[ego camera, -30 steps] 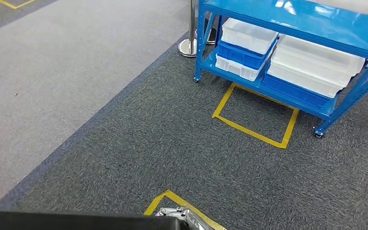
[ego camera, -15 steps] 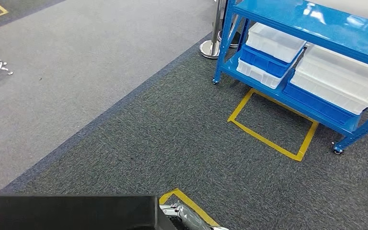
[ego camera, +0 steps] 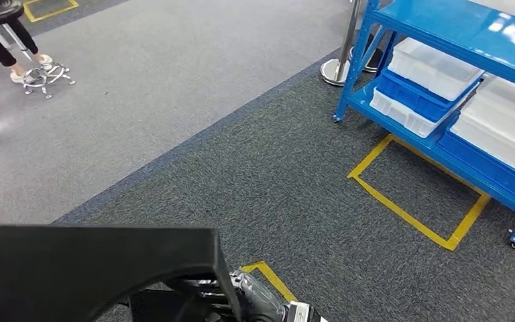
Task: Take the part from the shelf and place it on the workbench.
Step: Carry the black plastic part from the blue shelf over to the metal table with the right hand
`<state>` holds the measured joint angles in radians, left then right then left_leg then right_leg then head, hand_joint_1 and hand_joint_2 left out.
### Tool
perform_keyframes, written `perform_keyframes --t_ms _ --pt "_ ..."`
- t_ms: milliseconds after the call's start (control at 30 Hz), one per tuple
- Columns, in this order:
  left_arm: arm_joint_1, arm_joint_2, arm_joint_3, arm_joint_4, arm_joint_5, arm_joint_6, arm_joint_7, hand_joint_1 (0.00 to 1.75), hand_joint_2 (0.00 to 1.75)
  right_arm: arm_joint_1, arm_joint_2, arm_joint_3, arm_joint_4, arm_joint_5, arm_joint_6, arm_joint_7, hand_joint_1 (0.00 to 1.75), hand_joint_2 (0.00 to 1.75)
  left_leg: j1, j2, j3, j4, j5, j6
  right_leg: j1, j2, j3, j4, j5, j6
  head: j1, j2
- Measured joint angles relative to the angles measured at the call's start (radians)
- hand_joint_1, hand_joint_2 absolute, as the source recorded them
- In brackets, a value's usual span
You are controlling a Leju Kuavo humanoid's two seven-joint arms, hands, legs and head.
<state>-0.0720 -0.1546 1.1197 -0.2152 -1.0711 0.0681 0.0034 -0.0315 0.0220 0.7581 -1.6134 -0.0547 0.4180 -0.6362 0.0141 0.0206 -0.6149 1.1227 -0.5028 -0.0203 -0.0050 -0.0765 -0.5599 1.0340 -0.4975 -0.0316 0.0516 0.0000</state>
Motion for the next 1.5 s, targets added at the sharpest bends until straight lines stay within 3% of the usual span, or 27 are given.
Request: perform_keyframes --t_ms 67,100,167,233,300,367,400,433,467,533,600,667,733,833,900,933,967,1033,1100,1200,1267,1333,1400,1433,1467,1500 --pt "-0.001 -0.002 -0.002 0.000 -0.011 0.004 0.004 0.00 1.75 0.024 -0.013 -0.003 -0.011 0.016 -0.002 -0.019 1.75 1.75 -0.008 0.026 0.049 -0.096 0.029 0.014 0.003 -0.015 0.002 0.000 -0.002 0.007 0.000 0.000" --pt "-0.002 -0.004 -0.003 0.000 -0.014 0.005 0.005 0.00 1.75 0.033 -0.018 -0.004 -0.015 0.023 -0.001 -0.027 1.75 1.75 -0.012 0.030 0.052 -0.109 0.028 0.019 0.004 -0.021 0.003 -0.001 -0.002 0.012 0.001 0.000" --pt "0.000 -0.007 -0.004 0.000 -0.017 0.008 0.006 0.00 1.75 0.043 -0.024 -0.006 -0.021 0.032 0.002 -0.036 1.75 1.75 -0.010 0.015 0.052 -0.115 0.034 0.029 0.003 -0.028 0.006 -0.002 -0.002 0.023 0.001 0.000" --pt "0.000 -0.010 -0.005 0.000 -0.020 0.009 0.005 0.00 1.75 0.049 -0.029 -0.008 -0.030 0.035 0.005 -0.038 1.75 1.75 -0.004 -0.001 0.060 -0.129 0.045 0.041 0.001 0.003 -0.002 0.026 -0.025 0.035 0.001 0.000" --pt "-0.002 -0.013 -0.007 0.000 -0.023 0.009 0.000 0.00 1.75 0.058 -0.032 -0.012 -0.035 0.036 0.007 -0.039 1.75 1.75 -0.001 -0.017 0.062 -0.135 0.051 0.049 -0.003 0.052 -0.044 0.125 -0.085 0.042 0.002 0.000" --pt "-0.003 -0.014 -0.011 0.000 -0.030 0.009 -0.007 0.00 1.75 0.073 -0.037 -0.018 -0.038 0.036 0.009 -0.038 1.75 1.75 -0.002 -0.039 0.058 -0.133 0.053 0.052 -0.005 0.069 -0.100 0.239 -0.130 0.044 0.002 0.000" --pt "-0.003 -0.014 -0.014 0.000 -0.033 0.009 -0.009 0.00 1.75 0.080 -0.040 -0.021 -0.039 0.036 0.009 -0.038 1.75 1.75 -0.002 -0.051 0.057 -0.131 0.052 0.051 -0.006 0.071 -0.111 0.259 -0.127 0.044 0.002 0.000" --pt "-0.003 -0.014 -0.017 0.000 -0.037 0.009 -0.009 0.00 1.75 0.085 -0.043 -0.024 -0.042 0.036 0.008 -0.037 1.75 1.75 -0.001 -0.065 0.056 -0.127 0.052 0.050 -0.008 0.074 -0.104 0.241 -0.104 0.045 0.002 0.000" --pt "-0.003 -0.015 -0.020 0.000 -0.039 0.009 -0.009 0.00 1.75 0.089 -0.045 -0.027 -0.046 0.036 0.008 -0.037 1.75 1.75 -0.001 -0.078 0.056 -0.123 0.050 0.048 -0.010 0.079 -0.080 0.188 -0.068 0.044 0.002 0.000" --pt "-0.003 -0.019 -0.024 0.000 -0.041 0.009 -0.009 0.00 1.75 0.094 -0.049 -0.030 -0.052 0.036 0.007 -0.037 1.75 1.75 -0.001 -0.099 0.049 -0.109 0.045 0.039 -0.015 0.124 -0.025 0.065 -0.014 0.041 0.002 0.000" --pt "-0.003 -0.021 -0.026 0.000 -0.042 0.009 -0.009 0.00 1.75 0.100 -0.052 -0.033 -0.057 0.037 0.007 -0.037 1.75 1.75 0.000 -0.117 0.036 -0.100 0.043 0.026 -0.014 0.158 -0.008 0.015 -0.003 0.037 0.002 0.000" --pt "-0.001 -0.022 -0.027 0.000 -0.044 0.010 -0.005 0.00 1.75 0.104 -0.054 -0.035 -0.063 0.037 0.006 -0.037 1.75 1.75 0.004 -0.134 0.027 -0.101 0.047 0.012 -0.012 0.143 -0.010 0.012 0.000 0.028 0.001 0.000" --pt "0.000 -0.023 -0.028 0.000 -0.052 0.010 0.002 0.00 1.75 0.106 -0.055 -0.037 -0.067 0.037 0.001 -0.038 1.75 1.75 0.004 -0.111 0.015 -0.079 0.033 0.002 -0.015 0.119 -0.004 0.002 0.004 0.015 0.000 0.000" --pt "-0.003 -0.024 -0.036 0.000 -0.066 0.009 0.007 0.00 1.75 0.116 -0.055 -0.043 -0.072 0.037 -0.018 -0.042 1.75 1.75 0.004 -0.043 -0.060 0.078 -0.051 -0.009 -0.014 0.075 0.001 -0.003 0.003 0.004 -0.004 0.000" --pt "-0.002 -0.024 -0.043 0.000 -0.073 0.009 0.000 0.00 1.75 0.122 -0.055 -0.045 -0.079 0.038 -0.037 -0.042 1.75 1.75 0.006 -0.031 -0.105 0.168 -0.079 -0.013 -0.011 0.047 0.001 -0.003 0.000 0.002 -0.004 0.000" --pt "0.000 -0.024 -0.047 0.000 -0.075 0.008 -0.006 0.00 1.75 0.123 -0.056 -0.046 -0.084 0.039 -0.047 -0.040 1.75 1.75 0.006 -0.028 -0.100 0.161 -0.065 -0.013 -0.010 0.035 0.002 -0.002 -0.001 0.003 -0.004 0.000" --pt "0.001 -0.024 -0.049 0.000 -0.076 0.008 -0.012 0.00 1.75 0.125 -0.056 -0.046 -0.089 0.039 -0.055 -0.038 1.75 1.75 0.006 -0.022 -0.076 0.116 -0.035 -0.010 -0.010 0.024 0.004 -0.002 -0.003 0.004 -0.004 0.000" --pt "0.000 -0.024 -0.051 0.000 -0.077 0.005 -0.019 0.00 1.75 0.128 -0.059 -0.045 -0.100 0.037 -0.066 -0.036 1.75 1.75 0.000 0.017 -0.002 -0.021 0.025 0.000 -0.007 0.005 0.011 -0.003 -0.008 0.010 -0.004 0.000" --pt "-0.003 -0.024 -0.053 0.000 -0.079 0.001 -0.021 0.00 1.75 0.129 -0.063 -0.045 -0.109 0.035 -0.074 -0.035 1.75 1.75 -0.009 0.045 0.037 -0.095 0.044 0.015 -0.003 -0.009 0.016 -0.003 -0.012 0.019 -0.004 0.000" --pt "-0.003 -0.025 -0.057 0.000 -0.086 -0.003 -0.017 0.00 1.75 0.130 -0.066 -0.045 -0.116 0.032 -0.082 -0.036 1.75 1.75 -0.010 0.025 0.036 -0.106 0.045 0.031 -0.002 -0.023 0.023 -0.006 -0.015 0.036 -0.003 0.000" --pt "-0.001 -0.027 -0.059 0.000 -0.088 -0.003 -0.016 0.00 1.75 0.131 -0.070 -0.044 -0.122 0.031 -0.085 -0.038 1.75 1.75 -0.005 0.008 0.043 -0.117 0.051 0.042 -0.004 0.009 0.015 0.023 -0.040 0.047 -0.002 0.000" --pt "-0.001 -0.029 -0.060 0.000 -0.091 -0.004 -0.016 0.00 1.75 0.132 -0.074 -0.043 -0.127 0.031 -0.091 -0.040 1.75 1.75 -0.004 -0.009 0.046 -0.122 0.055 0.052 -0.007 0.057 -0.034 0.127 -0.099 0.051 -0.001 0.000" --pt "-0.002 -0.029 -0.061 0.000 -0.094 -0.004 -0.016 0.00 1.75 0.133 -0.076 -0.043 -0.128 0.030 -0.096 -0.041 1.75 1.75 -0.006 -0.030 0.042 -0.120 0.056 0.057 -0.007 0.072 -0.099 0.246 -0.142 0.051 -0.001 0.000" --pt "-0.003 -0.029 -0.063 0.000 -0.094 -0.004 -0.017 0.00 1.75 0.133 -0.077 -0.043 -0.128 0.029 -0.097 -0.041 1.75 1.75 -0.006 -0.043 0.042 -0.119 0.056 0.057 -0.007 0.074 -0.114 0.268 -0.137 0.050 -0.001 0.000" --pt "-0.002 -0.029 -0.065 0.000 -0.094 -0.005 -0.017 0.00 1.75 0.133 -0.078 -0.043 -0.128 0.029 -0.097 -0.041 1.75 1.75 -0.007 -0.057 0.043 -0.117 0.055 0.056 -0.007 0.076 -0.108 0.247 -0.109 0.048 -0.001 0.000" --pt "-0.002 -0.029 -0.067 0.000 -0.094 -0.005 -0.017 0.00 1.75 0.133 -0.078 -0.043 -0.129 0.029 -0.097 -0.041 1.75 1.75 -0.007 -0.070 0.044 -0.115 0.054 0.055 -0.007 0.084 -0.085 0.189 -0.068 0.044 -0.001 0.000"
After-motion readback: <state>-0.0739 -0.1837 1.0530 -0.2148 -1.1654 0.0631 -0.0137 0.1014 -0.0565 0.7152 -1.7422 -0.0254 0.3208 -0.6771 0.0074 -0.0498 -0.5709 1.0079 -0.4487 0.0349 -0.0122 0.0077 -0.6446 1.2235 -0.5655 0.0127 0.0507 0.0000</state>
